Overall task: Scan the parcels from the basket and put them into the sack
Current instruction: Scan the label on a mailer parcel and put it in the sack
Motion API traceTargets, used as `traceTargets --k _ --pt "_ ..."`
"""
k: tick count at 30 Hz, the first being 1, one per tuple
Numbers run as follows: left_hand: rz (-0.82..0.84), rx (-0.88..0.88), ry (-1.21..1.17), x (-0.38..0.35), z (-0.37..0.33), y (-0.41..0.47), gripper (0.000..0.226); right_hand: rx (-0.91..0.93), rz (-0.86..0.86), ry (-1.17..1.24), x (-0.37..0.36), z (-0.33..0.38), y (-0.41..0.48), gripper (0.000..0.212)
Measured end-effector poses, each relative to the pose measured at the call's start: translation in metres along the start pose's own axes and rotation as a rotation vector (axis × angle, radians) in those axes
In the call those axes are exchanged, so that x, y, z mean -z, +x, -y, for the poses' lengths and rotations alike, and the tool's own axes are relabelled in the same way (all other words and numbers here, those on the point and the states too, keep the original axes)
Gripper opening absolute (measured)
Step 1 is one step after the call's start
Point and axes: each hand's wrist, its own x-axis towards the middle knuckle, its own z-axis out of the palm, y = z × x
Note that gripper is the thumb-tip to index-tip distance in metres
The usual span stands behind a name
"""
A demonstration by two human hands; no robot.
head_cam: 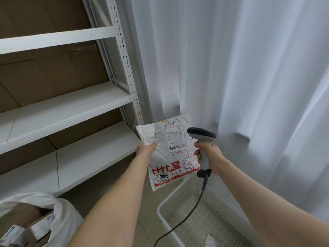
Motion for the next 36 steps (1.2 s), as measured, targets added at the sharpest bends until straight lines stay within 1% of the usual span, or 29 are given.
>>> traceTargets --k 4,7,9,11,13,15,16,17,19,21,23,25,27,28,30,31,32,33,34,35,36 --pt "0.010 0.003 -0.049 0.001 -0.002 0.001 0.019 -0.026 -0.004 -0.015 0.003 -0.006 0.000 0.015" --pt "0.013 0.010 -0.059 0.001 -0.002 0.003 0.019 -0.008 -0.012 -0.016 0.001 -0.007 -0.001 0.013" --pt "0.008 0.020 -0.086 -0.001 0.000 0.004 0.013 -0.008 -0.007 0.054 -0.002 -0.006 -0.001 0.016" --pt "0.003 0.035 -0.126 -0.005 0.003 0.004 0.008 -0.019 -0.027 0.176 -0.008 -0.006 0.000 0.021" --pt "0.000 0.038 -0.185 -0.008 0.006 0.002 0.011 -0.037 -0.094 0.283 -0.011 -0.005 0.002 0.027" --pt "-0.019 0.028 -0.261 -0.010 0.007 -0.001 0.017 -0.073 -0.153 0.319 -0.010 -0.007 0.002 0.035" --pt "-0.019 0.030 -0.311 -0.010 0.007 -0.003 0.018 -0.091 -0.153 0.329 -0.007 -0.009 0.002 0.039" --pt "0.000 0.045 -0.369 -0.010 0.006 -0.004 0.018 -0.106 -0.122 0.359 -0.004 -0.012 0.001 0.040" --pt "0.103 0.110 -0.457 -0.011 0.004 -0.011 0.020 -0.144 -0.020 0.486 0.000 -0.017 -0.001 0.034" --pt "0.199 0.167 -0.430 -0.011 0.005 -0.019 0.026 -0.163 0.047 0.578 -0.001 -0.018 -0.005 0.027" --pt "0.260 0.193 -0.363 -0.010 0.008 -0.025 0.029 -0.147 0.035 0.589 -0.005 -0.015 -0.004 0.024" --pt "0.289 0.191 -0.295 -0.008 0.009 -0.025 0.032 -0.128 -0.034 0.520 -0.008 -0.014 0.000 0.025" --pt "0.257 0.154 -0.299 -0.003 0.007 -0.024 0.031 -0.098 -0.126 0.422 -0.007 -0.013 0.003 0.029" --pt "0.183 0.118 -0.353 0.001 0.006 -0.019 0.028 -0.076 -0.157 0.382 -0.006 -0.012 0.004 0.032" --pt "-0.041 0.051 -0.446 0.014 -0.002 -0.006 0.021 -0.031 -0.180 0.319 -0.001 -0.009 0.004 0.034" --pt "-0.125 0.009 -0.393 0.021 -0.006 0.000 0.022 -0.014 -0.181 0.286 0.002 -0.007 0.004 0.033" --pt "-0.169 -0.037 -0.252 0.028 -0.011 0.004 0.025 -0.001 -0.174 0.246 0.004 -0.006 0.004 0.030" --pt "-0.150 -0.070 -0.094 0.032 -0.016 0.005 0.030 0.009 -0.159 0.202 0.005 -0.005 0.004 0.027" --pt "-0.071 -0.062 0.044 0.033 -0.022 0.002 0.038 0.016 -0.140 0.157 0.005 -0.005 0.004 0.024" --pt "0.052 -0.009 0.138 0.032 -0.027 -0.004 0.043 0.023 -0.121 0.116 0.003 -0.006 0.003 0.020" --pt "0.169 0.050 0.189 0.029 -0.030 -0.011 0.044 0.029 -0.108 0.089 0.000 -0.006 0.003 0.017"
